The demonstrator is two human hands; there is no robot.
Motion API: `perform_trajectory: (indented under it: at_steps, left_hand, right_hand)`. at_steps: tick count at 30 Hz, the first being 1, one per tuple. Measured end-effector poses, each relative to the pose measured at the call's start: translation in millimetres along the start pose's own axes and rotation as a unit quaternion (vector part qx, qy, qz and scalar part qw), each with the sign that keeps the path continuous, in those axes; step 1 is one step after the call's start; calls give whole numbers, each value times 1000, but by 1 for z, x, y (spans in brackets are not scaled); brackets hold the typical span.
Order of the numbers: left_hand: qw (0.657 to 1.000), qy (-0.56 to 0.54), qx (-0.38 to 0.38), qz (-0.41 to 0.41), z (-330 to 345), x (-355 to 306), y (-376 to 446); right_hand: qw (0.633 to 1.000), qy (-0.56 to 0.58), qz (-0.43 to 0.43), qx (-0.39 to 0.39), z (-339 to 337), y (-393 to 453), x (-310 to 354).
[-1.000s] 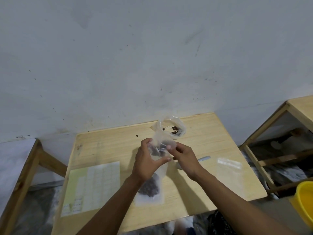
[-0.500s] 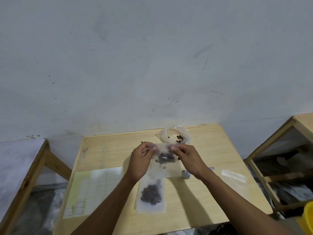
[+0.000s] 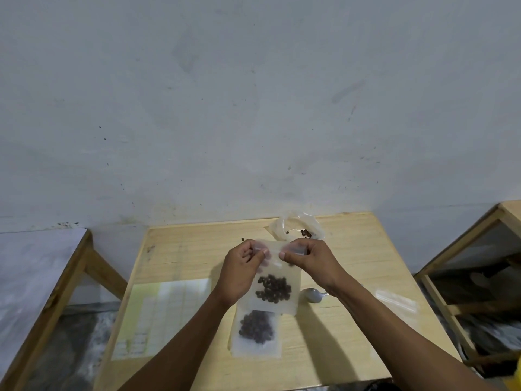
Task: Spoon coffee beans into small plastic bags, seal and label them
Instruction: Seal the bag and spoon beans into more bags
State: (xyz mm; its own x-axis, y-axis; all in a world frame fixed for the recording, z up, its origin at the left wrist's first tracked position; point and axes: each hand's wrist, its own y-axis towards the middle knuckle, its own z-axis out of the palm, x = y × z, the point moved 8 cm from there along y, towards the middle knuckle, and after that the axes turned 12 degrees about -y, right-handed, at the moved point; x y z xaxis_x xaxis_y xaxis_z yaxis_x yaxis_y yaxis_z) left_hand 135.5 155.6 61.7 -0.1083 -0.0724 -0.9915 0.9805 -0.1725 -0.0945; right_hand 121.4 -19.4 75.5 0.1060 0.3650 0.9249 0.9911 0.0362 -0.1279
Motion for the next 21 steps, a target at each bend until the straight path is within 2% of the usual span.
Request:
perform_trajectory:
  at_steps: [8,11,16,21]
  left_hand:
    - [999,45,6,25,-5,1,-2]
    - [999,30,-4,17,-7,4,-4]
    - [998,-30,-56,-16,-25,9,-8]
    - [998,-29,-46,-27,-32,15,-14]
  right_hand:
    - [1000,-1,1,-11,12,-2,-3]
    - [1000,-12,8,0,17,-2,-4]
    - [999,41,28,2,17,-5,-8]
    - [1000,19,18,-2,25,-9,-12]
